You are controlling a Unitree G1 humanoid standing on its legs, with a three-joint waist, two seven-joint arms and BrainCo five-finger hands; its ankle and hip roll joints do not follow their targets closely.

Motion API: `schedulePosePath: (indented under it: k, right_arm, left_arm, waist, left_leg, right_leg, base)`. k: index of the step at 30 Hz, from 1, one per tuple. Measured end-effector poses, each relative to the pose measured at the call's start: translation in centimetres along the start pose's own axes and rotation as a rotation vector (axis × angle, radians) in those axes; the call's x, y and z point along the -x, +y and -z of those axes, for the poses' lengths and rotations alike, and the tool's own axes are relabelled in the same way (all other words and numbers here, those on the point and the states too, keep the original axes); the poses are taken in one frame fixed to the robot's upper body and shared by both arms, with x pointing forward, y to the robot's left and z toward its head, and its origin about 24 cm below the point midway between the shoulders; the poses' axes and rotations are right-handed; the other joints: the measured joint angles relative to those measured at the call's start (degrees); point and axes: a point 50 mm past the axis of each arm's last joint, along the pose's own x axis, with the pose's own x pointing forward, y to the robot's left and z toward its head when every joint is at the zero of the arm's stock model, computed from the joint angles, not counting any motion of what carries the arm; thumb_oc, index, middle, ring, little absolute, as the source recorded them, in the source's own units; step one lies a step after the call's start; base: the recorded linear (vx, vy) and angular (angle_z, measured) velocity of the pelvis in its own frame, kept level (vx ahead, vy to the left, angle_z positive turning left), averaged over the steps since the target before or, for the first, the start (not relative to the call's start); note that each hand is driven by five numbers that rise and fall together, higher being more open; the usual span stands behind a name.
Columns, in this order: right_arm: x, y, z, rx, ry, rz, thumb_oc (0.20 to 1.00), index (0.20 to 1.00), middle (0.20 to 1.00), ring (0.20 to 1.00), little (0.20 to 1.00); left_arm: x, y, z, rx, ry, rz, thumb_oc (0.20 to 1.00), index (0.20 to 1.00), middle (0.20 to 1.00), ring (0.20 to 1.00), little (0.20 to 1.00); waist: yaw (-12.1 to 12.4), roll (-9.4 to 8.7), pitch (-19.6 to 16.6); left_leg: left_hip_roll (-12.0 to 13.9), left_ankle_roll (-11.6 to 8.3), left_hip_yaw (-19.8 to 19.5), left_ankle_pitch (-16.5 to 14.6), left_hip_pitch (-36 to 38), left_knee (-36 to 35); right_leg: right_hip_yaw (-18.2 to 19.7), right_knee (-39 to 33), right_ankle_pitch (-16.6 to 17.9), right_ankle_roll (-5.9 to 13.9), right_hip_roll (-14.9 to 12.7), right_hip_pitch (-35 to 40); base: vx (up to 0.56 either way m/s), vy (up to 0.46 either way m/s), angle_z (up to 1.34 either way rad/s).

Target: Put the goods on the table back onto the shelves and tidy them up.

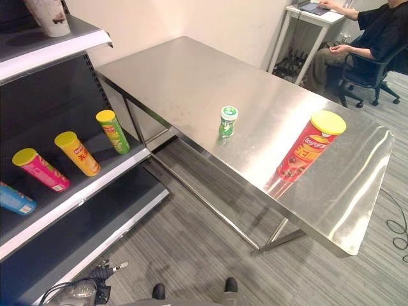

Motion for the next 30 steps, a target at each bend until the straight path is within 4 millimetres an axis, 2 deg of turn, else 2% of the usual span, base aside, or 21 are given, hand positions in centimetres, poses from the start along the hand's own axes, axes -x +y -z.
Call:
schedulePosePath:
  k: [2, 3, 5, 6, 8, 11, 14, 16, 19, 22, 23, 28, 30]
  right_arm:
    - [0.1, -1.1, -3.9, -0.158, -0.109, 0.030, 1.000, 1.000, 1.000, 1.000, 1.000]
    - [0.7, -0.9, -7.0, -0.268, -0.228, 0.010, 1.000, 1.000, 1.000, 1.000, 1.000]
    - [2.9, -0.4, -12.4, -0.379, -0.480, -0.042, 1.000, 1.000, 1.000, 1.000, 1.000]
    - [4.6, -0.1, -15.0, -0.425, -0.627, -0.071, 1.000, 1.000, 1.000, 1.000, 1.000]
    - [6.0, 0.5, -17.0, -0.464, -0.718, -0.092, 1.000, 1.000, 1.000, 1.000, 1.000]
    - [11.1, 1.4, -21.8, -0.481, -0.994, -0.187, 1.000, 1.000, 1.000, 1.000, 1.000]
    - [13.2, 1.3, -23.7, -0.433, -1.108, -0.200, 1.000, 1.000, 1.000, 1.000, 1.000]
    - [15.3, 1.3, -24.9, -0.402, -1.214, -0.241, 1.000, 1.000, 1.000, 1.000, 1.000]
    - [15.5, 1.1, -25.4, -0.373, -1.233, -0.249, 1.000, 1.000, 1.000, 1.000, 1.000]
    - [16.8, 1.7, -26.5, -0.283, -1.285, -0.295, 1.000, 1.000, 1.000, 1.000, 1.000]
    - [17.9, 2.6, -27.3, -0.200, -1.317, -0.327, 1.000, 1.000, 1.000, 1.000, 1.000]
    - [20.2, 4.2, -28.5, -0.020, -1.394, -0.450, 1.000, 1.000, 1.000, 1.000, 1.000]
    - [21.7, 4.8, -28.9, 0.088, -1.444, -0.507, 1.000, 1.000, 1.000, 1.000, 1.000]
  left_arm:
    - [-0.1, 0.1, -0.4, 0.000, -0.015, -0.004, 1.000, 1.000, 1.000, 1.000, 1.000]
    - [0.0, 0.0, -0.2, 0.002, -0.011, -0.008, 1.000, 1.000, 1.000, 1.000, 1.000]
    - [0.1, -0.7, 0.2, 0.009, -0.001, 0.003, 1.000, 1.000, 1.000, 1.000, 1.000]
    - [0.1, -1.7, 0.0, 0.010, -0.013, 0.026, 1.000, 1.000, 1.000, 1.000, 1.000]
    - [0.1, -2.5, -0.1, -0.009, -0.023, 0.050, 1.000, 1.000, 1.000, 1.000, 1.000]
    - [0.6, -3.5, 1.6, -0.002, 0.027, 0.083, 1.000, 1.000, 1.000, 1.000, 1.000]
    - [0.6, -3.4, 1.7, -0.005, 0.031, 0.083, 1.000, 1.000, 1.000, 1.000, 1.000]
    - [0.9, -3.4, 2.5, -0.005, 0.048, 0.091, 1.000, 1.000, 1.000, 1.000, 1.000]
    - [1.0, -3.3, 2.9, -0.007, 0.058, 0.092, 1.000, 1.000, 1.000, 1.000, 1.000]
    - [1.1, -3.3, 3.3, -0.008, 0.066, 0.100, 1.000, 1.000, 1.000, 1.000, 1.000]
    - [1.2, -3.3, 3.6, -0.008, 0.071, 0.104, 1.000, 1.000, 1.000, 1.000, 1.000]
    - [1.2, -3.5, 3.2, -0.005, 0.056, 0.127, 1.000, 1.000, 1.000, 1.000, 1.000]
    - [1.2, -3.6, 3.4, 0.002, 0.058, 0.138, 1.000, 1.000, 1.000, 1.000, 1.000]
  waist:
    - [-0.7, -0.57, 0.0]
    - [-1.4, -0.57, -0.1]
    - [-2.3, -0.50, -0.2]
    - [-2.3, -0.55, -0.2]
    - [-1.7, -0.89, -0.5]
    - [-1.7, -0.53, -0.9]
    - [0.2, -0.21, -1.5]
    - [0.4, 0.04, -1.5]
    - [0.7, -0.08, -1.5]
    - [0.9, 0.34, -1.6]
    - [0.8, 0.63, -1.7]
    - [0.9, 1.32, -1.6]
    - [1.2, 1.60, -1.4]
  left_leg:
    - [0.3, -0.16, 0.2, -0.1, 0.0, 0.1]
    - [0.4, -0.17, 0.4, -0.1, 0.0, 0.2]
    - [0.5, -0.30, 1.1, -0.4, 0.1, 0.0]
    - [0.6, -0.11, 1.5, -0.4, 0.0, 0.0]
    - [0.9, -0.20, 1.5, -0.5, -0.1, 0.0]
    - [1.0, -0.06, 1.5, -0.3, 0.0, 0.0]
    - [1.5, -0.33, 1.3, -0.1, -0.1, 0.0]
    - [1.5, -0.59, 1.0, 0.1, 0.1, 0.0]
    - [1.5, -0.70, -0.1, 0.2, -0.1, 0.3]
    - [1.5, -0.78, -0.3, 0.3, 0.0, 0.3]
    - [1.5, -0.78, -0.2, 0.3, 0.1, 0.3]
    - [1.5, -0.91, -0.6, 0.3, 0.0, 0.3]
    - [1.6, -1.04, -1.4, 0.5, -0.3, 0.3]
  right_leg:
    - [0.2, 0.0, -0.1, -0.14, 0.3, -0.2]
    - [0.5, 0.0, -0.1, -0.19, 0.4, -0.2]
    - [1.3, -0.3, -0.4, 0.16, 0.5, -0.7]
    - [1.5, -0.3, -0.2, 0.14, 0.6, -1.1]
    - [1.3, -0.3, -0.2, -0.05, 0.9, -0.9]
    - [1.3, -0.3, -0.1, -0.06, 0.9, -0.9]
    - [1.2, -0.3, -0.1, -0.22, 1.4, -0.7]
    - [0.8, -0.4, -0.1, -0.42, 1.4, -0.2]
    - [-0.3, -0.4, -0.1, -0.58, 1.4, 0.3]
    - [-0.5, -0.3, -0.1, -0.59, 1.4, 0.5]
    - [-0.5, -0.3, -0.1, -0.59, 1.4, 0.5]
    - [-1.1, -0.4, -0.4, -0.45, 1.4, 0.7]
    - [-1.7, -0.4, -0.6, -0.26, 1.5, 0.8]
  base:
    - [0.03, 0.060, -0.05]
    - [0.03, 0.028, -0.11]
    - [0.00, 0.009, -0.17]
    - [0.04, 0.006, -0.06]
    - [0.00, 0.000, 0.00]
    - [0.00, -0.004, -0.02]
    - [0.02, -0.007, 0.09]
    - [0.01, -0.005, 0.09]
    - [0.03, -0.014, 0.17]
    - [0.00, -0.009, 0.03]
    - [0.00, 0.000, 0.00]
    - [-0.01, -0.015, 0.06]
    - [0.00, -0.009, 0.11]
